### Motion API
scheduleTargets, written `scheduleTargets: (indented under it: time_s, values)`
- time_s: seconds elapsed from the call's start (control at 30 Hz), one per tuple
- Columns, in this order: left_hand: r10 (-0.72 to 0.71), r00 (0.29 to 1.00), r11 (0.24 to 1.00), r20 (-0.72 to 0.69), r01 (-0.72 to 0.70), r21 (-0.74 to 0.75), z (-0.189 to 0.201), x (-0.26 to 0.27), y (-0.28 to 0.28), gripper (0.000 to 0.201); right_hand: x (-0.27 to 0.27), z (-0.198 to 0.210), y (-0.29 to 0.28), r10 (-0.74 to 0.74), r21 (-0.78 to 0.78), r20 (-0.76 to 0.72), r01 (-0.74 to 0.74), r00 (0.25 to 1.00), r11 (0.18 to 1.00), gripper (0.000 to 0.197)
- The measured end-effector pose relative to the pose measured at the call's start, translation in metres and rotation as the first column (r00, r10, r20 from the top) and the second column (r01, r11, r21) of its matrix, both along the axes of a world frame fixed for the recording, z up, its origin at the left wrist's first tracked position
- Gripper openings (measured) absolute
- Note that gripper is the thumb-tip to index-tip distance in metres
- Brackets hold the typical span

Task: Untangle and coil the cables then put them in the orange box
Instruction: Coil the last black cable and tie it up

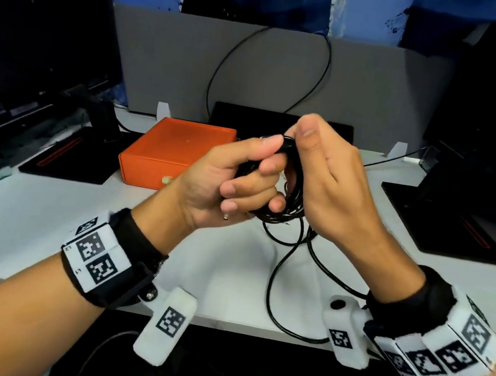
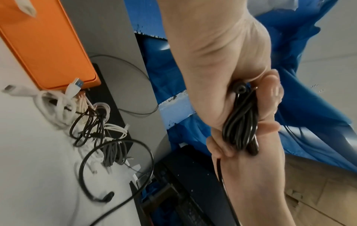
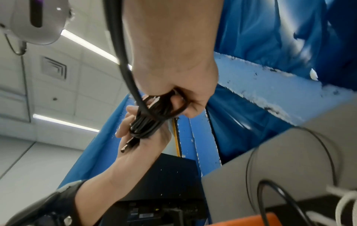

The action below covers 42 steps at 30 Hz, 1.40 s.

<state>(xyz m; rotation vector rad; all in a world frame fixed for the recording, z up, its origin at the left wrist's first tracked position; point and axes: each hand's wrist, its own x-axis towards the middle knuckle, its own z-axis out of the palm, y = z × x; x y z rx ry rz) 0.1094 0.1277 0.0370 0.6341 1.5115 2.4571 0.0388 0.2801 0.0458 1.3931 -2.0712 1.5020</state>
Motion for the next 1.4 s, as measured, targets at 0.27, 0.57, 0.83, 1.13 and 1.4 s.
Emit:
scheduleTargets:
  time_s: [0.27,0.57,0.83,1.13,1.4]
  values:
    - [0.266,0.962,0.892,-0.061,-0.269,-0.363,0.025,0.014,0.008,0.031,-0.004,0.011,0.006,0.019,0.058,-0.065,-0.015,0.998,0.998,0.045]
    - [0.198,0.974,0.98,-0.11,-0.199,-0.005,0.03,0.015,0.013,0.043,-0.003,0.016,0.004,0.191,-0.107,0.247,-0.169,0.95,0.98,0.06]
    - [0.685,0.719,0.593,0.117,-0.644,0.484,0.033,-0.007,-0.008,0.033,-0.017,-0.002,0.004,0.214,0.506,0.137,-0.254,0.967,0.824,0.026]
    - [0.322,0.467,-0.095,-0.824,-0.85,-0.519,0.012,-0.003,-0.002,0.033,-0.016,0.028,0.022,0.17,0.537,-0.036,-0.124,0.985,0.834,0.021]
    - [0.204,0.967,0.881,-0.153,-0.249,-0.401,0.013,0.006,-0.011,0.068,-0.023,0.039,0.03,0.034,0.14,-0.036,-0.029,0.999,0.99,0.017]
